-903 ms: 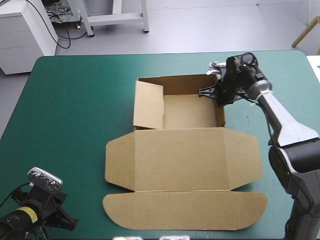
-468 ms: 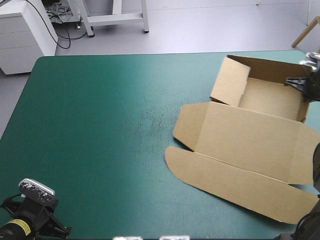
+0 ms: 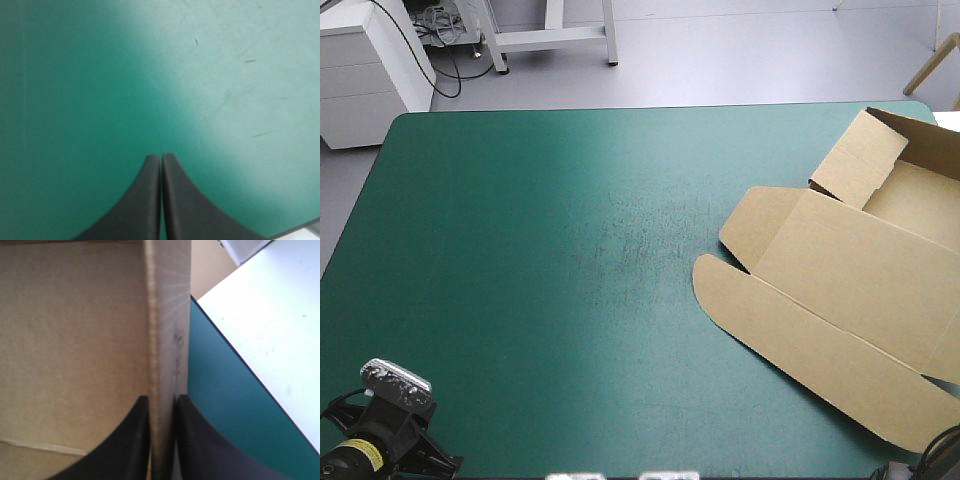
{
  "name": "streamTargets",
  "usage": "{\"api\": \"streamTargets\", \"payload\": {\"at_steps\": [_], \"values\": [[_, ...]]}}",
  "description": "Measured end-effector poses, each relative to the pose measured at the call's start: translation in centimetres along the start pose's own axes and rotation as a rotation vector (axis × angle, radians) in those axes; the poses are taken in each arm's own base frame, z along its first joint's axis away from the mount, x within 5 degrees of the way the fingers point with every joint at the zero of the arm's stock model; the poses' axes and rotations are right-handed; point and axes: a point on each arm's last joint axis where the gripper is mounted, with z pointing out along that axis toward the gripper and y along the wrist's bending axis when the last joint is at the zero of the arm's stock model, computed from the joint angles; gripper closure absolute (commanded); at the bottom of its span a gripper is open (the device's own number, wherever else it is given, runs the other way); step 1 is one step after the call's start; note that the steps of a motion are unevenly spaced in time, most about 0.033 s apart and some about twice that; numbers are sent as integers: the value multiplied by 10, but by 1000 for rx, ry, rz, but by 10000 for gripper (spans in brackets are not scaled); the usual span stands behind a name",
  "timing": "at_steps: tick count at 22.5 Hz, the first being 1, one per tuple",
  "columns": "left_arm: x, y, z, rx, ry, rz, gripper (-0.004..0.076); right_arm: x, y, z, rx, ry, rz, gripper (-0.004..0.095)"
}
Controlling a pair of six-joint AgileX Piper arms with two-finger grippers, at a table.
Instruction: Fold the box
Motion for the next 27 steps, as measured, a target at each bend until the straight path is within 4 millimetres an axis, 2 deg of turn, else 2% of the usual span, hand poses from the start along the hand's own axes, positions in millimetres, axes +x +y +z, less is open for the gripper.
{"api": "streamTargets", "payload": {"at_steps": [2, 9, 11, 12, 15, 16, 17, 18, 20, 22, 27], "values": [[0, 0, 0, -1, 0, 0, 734, 0, 1, 0, -12, 1, 4, 501], [0, 1, 0, -7, 2, 3, 734, 1, 1, -5, -16, -8, 1, 500], [0, 1, 0, -8, 2, 3, 734, 1, 2, -13, -16, -25, -23, 503], [0, 1, 0, -8, 2, 4, 734, 2, 2, -18, -17, -36, -29, 524], [0, 1, 0, -11, 2, 4, 734, 12, 7, -50, -67, -96, -102, 604], [0, 1, 0, -11, 2, 4, 734, 16, 8, -55, -77, -103, -121, 710], [0, 1, 0, -11, 2, 5, 734, 26, 9, -67, -95, -116, -151, 762], [0, 1, 0, -11, 2, 5, 734, 31, 9, -72, -98, -120, -159, 918], [0, 1, 0, -11, 2, 5, 734, 61, 9, -95, -100, -136, -173, 920], [0, 1, 0, -11, 2, 5, 734, 93, 9, -110, -112, -139, -182, 920], [0, 1, 0, -14, 2, 6, 734, 184, 34, -140, -185, -213, -345, 922]]}}
